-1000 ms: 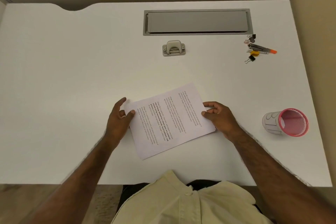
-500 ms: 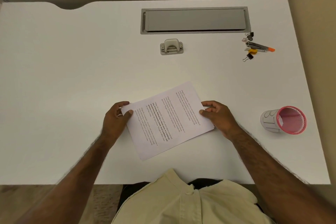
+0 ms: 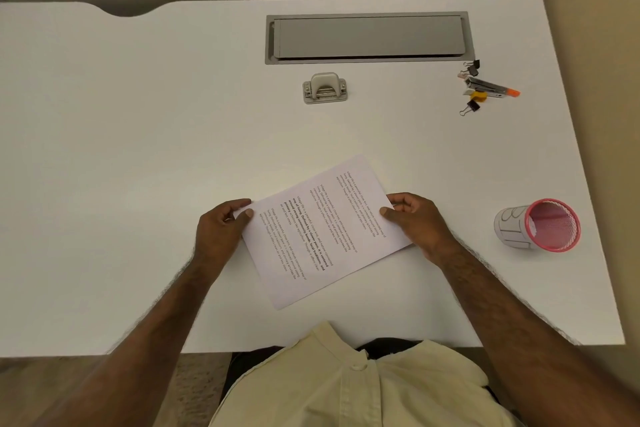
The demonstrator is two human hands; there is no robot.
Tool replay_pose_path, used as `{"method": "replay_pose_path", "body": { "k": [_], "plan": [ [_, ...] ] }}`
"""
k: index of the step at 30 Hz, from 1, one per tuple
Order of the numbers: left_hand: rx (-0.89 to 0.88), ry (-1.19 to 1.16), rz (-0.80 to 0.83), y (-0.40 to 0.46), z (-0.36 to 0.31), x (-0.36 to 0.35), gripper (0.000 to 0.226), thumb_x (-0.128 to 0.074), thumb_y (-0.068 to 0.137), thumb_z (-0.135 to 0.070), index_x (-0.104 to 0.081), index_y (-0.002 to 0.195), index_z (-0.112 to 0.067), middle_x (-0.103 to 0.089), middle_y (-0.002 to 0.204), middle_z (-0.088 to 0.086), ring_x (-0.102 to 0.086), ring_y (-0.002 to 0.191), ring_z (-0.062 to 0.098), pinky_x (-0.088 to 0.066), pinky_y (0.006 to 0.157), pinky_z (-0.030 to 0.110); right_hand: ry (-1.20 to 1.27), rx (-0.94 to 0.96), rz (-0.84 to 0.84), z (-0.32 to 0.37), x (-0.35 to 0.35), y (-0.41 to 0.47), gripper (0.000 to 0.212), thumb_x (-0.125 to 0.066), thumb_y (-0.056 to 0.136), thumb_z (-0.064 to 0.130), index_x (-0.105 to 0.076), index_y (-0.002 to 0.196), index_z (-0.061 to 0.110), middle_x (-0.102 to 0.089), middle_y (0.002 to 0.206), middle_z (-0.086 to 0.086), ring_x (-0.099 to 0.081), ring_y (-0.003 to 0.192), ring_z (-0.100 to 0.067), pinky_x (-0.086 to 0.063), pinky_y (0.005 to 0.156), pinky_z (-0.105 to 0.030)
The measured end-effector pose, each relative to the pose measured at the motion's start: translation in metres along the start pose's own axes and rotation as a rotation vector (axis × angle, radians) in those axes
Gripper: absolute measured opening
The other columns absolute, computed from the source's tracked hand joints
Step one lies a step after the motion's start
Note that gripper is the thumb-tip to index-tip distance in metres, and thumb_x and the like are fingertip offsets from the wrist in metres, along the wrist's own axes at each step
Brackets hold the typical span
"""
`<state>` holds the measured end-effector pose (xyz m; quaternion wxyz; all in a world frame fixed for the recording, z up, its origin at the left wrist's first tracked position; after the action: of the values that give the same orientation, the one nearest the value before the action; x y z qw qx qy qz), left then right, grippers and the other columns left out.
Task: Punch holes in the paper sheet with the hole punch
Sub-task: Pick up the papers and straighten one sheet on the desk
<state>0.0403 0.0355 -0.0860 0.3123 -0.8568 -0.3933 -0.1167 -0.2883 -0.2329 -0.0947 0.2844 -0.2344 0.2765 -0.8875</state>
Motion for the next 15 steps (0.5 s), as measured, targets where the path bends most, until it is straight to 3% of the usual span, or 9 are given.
{"method": "replay_pose_path", "body": {
  "k": [3, 6, 10, 15],
  "plan": [
    [-0.002, -0.013, -0.004, 0.0003, -0.0008, -0.0003, 0.023, -0.073, 0.100, -0.022, -0.080, 0.122, -0.022, -0.077, 0.107, -0.001, -0.063, 0.081, 0.013, -0.052, 0.085, 0.032, 0.002, -0.029, 0.001, -0.0022, 0.0000, 0.0000, 0.014, -0.083, 0.089, 0.016, -0.080, 0.102, 0.021, -0.084, 0.096, 0.001, -0.078, 0.089, -0.019, -0.060, 0.086, -0.033],
    [-0.004, -0.019, -0.008, 0.0004, -0.0012, -0.0009, 0.022, -0.072, 0.101, -0.022, -0.080, 0.122, -0.022, -0.079, 0.113, 0.002, -0.065, 0.085, 0.013, -0.055, 0.088, 0.034, 0.013, -0.051, 0.018, -0.0009, -0.0012, -0.0006, 0.017, -0.085, 0.087, 0.011, -0.079, 0.102, 0.019, -0.084, 0.096, -0.001, -0.078, 0.089, -0.021, -0.062, 0.087, -0.035],
    [0.010, -0.046, -0.019, 0.0014, 0.0020, -0.0002, 0.021, -0.073, 0.101, -0.022, -0.081, 0.120, -0.023, -0.080, 0.114, 0.004, -0.066, 0.088, 0.013, -0.057, 0.093, 0.039, 0.037, -0.087, 0.033, 0.0021, -0.0021, -0.0002, 0.023, -0.086, 0.087, 0.013, -0.079, 0.108, 0.010, -0.083, 0.101, -0.005, -0.078, 0.087, -0.020, -0.062, 0.080, -0.032],
    [0.012, -0.057, -0.023, 0.0029, 0.0019, 0.0001, 0.019, -0.074, 0.100, -0.022, -0.081, 0.117, -0.022, -0.079, 0.107, -0.001, -0.067, 0.087, 0.012, -0.060, 0.093, 0.043, 0.036, -0.115, 0.007, 0.0008, 0.0008, 0.0041, 0.019, -0.078, 0.095, 0.024, -0.079, 0.111, 0.013, -0.078, 0.100, 0.000, -0.069, 0.076, -0.011, -0.054, 0.064, -0.024]
  ]
}}
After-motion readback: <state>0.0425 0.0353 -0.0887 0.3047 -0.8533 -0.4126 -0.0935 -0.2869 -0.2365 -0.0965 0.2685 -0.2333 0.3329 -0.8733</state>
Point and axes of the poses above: each hand's wrist, its own y-axis towards the middle knuckle, its own x-axis out of the back of the hand, z = x × y, the point moved 10 cm from there along y, towards the middle knuckle
